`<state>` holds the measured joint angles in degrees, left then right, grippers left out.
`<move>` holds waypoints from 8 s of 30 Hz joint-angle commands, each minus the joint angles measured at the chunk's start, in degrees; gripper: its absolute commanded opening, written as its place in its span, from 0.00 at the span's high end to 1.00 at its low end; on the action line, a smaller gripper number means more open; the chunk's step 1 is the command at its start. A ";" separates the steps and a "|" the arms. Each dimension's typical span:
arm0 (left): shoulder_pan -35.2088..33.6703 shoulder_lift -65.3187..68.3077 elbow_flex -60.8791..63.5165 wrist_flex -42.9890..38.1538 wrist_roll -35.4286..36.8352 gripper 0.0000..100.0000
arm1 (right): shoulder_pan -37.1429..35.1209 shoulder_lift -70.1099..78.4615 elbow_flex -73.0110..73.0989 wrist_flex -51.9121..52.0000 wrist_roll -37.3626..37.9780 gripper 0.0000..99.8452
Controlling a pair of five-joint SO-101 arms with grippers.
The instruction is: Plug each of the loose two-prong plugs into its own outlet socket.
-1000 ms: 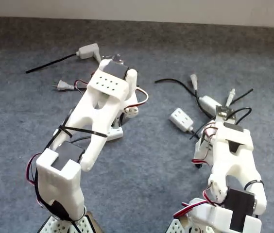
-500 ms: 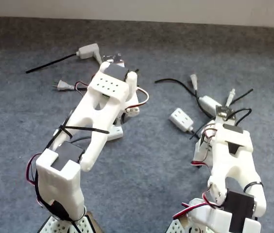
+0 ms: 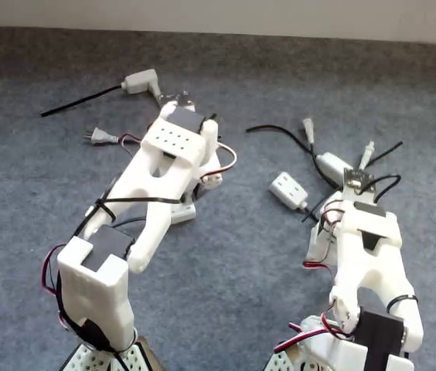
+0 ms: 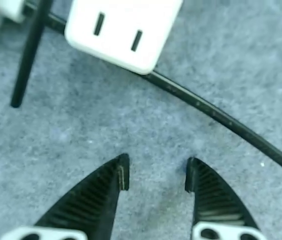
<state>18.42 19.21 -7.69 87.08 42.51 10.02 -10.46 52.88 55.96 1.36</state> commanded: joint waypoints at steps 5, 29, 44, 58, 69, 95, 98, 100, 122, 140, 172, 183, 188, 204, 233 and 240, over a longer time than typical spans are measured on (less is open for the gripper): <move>0.84 -0.66 1.19 -1.93 3.96 0.99 | -0.57 0.13 0.13 -2.51 -0.62 0.82; 0.92 -0.57 -3.21 3.96 4.22 0.99 | -0.57 0.22 0.13 -2.59 -0.62 0.82; -0.40 -0.48 -2.77 1.41 4.22 0.99 | -0.57 0.22 0.22 -2.59 -0.62 0.82; 3.65 -0.48 -0.75 0.70 4.22 0.99 | -0.57 0.22 0.22 -2.59 -0.62 0.82; 2.86 -0.48 -0.66 0.70 4.22 0.99 | -0.57 0.22 0.22 -2.68 -0.62 0.82; 1.45 -0.40 5.14 0.00 -0.97 0.99 | -0.66 0.31 0.22 -2.68 -0.53 0.82; 1.71 -0.40 6.29 0.09 -3.60 0.99 | -0.66 0.31 0.22 -3.12 -0.53 0.82; 1.45 -0.40 6.99 -0.18 -4.22 0.99 | -0.66 0.31 0.31 -3.74 -0.53 0.82; -9.19 33.45 -19.56 13.80 -24.09 0.94 | -0.66 0.31 0.40 -3.82 -0.53 0.82; -9.63 6.20 -19.56 13.80 -49.05 0.83 | -0.66 0.31 0.40 -3.91 -0.53 0.82; -15.43 -3.56 8.75 -7.56 -97.41 0.83 | -0.66 0.31 0.40 -4.00 -0.53 0.82; -15.08 -3.74 18.51 -26.46 -87.47 0.86 | -0.66 0.31 0.40 -4.00 -0.53 0.82; -15.25 -3.65 12.70 -30.07 -81.23 1.00 | -0.66 0.31 0.40 -4.00 -0.53 0.82; -15.34 1.10 -2.33 -53.01 -89.93 0.99 | -0.66 0.31 0.40 -4.00 -0.53 0.82; -22.02 59.82 -87.60 -38.86 -89.76 0.82 | -0.66 0.31 0.40 -4.18 -0.53 0.82; -32.84 45.93 -87.25 -38.42 -63.82 0.82 | -2.07 0.40 0.40 -4.18 -0.53 0.82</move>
<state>-9.27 73.80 -92.53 48.22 -32.84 9.76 -10.46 53.23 54.46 1.36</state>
